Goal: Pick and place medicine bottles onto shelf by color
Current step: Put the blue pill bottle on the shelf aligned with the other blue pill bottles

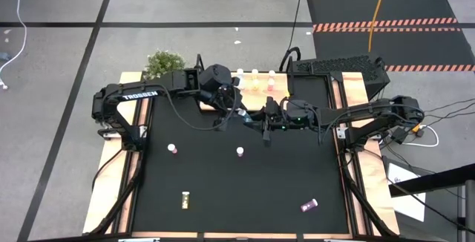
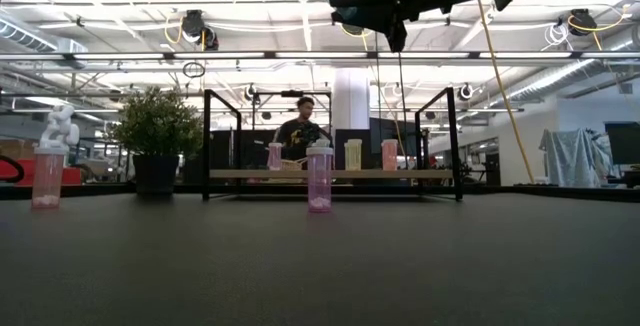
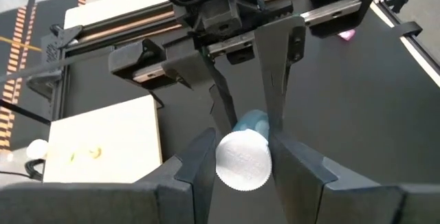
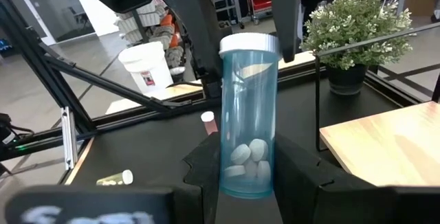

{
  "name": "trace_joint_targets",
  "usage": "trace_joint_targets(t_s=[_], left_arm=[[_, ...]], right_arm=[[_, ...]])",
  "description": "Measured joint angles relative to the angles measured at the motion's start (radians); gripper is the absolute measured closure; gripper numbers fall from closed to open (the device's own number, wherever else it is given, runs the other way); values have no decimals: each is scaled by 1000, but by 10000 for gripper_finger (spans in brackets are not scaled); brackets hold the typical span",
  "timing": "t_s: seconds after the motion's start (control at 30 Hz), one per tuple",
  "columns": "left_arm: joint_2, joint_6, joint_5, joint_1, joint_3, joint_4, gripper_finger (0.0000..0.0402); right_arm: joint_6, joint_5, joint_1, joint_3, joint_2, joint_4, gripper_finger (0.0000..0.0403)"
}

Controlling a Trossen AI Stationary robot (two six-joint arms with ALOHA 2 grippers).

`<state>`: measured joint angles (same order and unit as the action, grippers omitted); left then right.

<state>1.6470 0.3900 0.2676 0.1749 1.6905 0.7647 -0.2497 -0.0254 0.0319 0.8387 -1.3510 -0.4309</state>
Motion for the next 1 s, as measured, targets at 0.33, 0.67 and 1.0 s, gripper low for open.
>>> trace_joint_targets(t_s=[0.33,0.67,1.0], left_arm=[[0,-12,2,0,0,32,268],[3,-35,-5,17,13,31,164],[3,15,70,35,196,156,122]], right_arm=[[9,0,0,0,0,-6,301],[66,2,0,3,2,-103,301],[89,2,2,2,2,-99,301]])
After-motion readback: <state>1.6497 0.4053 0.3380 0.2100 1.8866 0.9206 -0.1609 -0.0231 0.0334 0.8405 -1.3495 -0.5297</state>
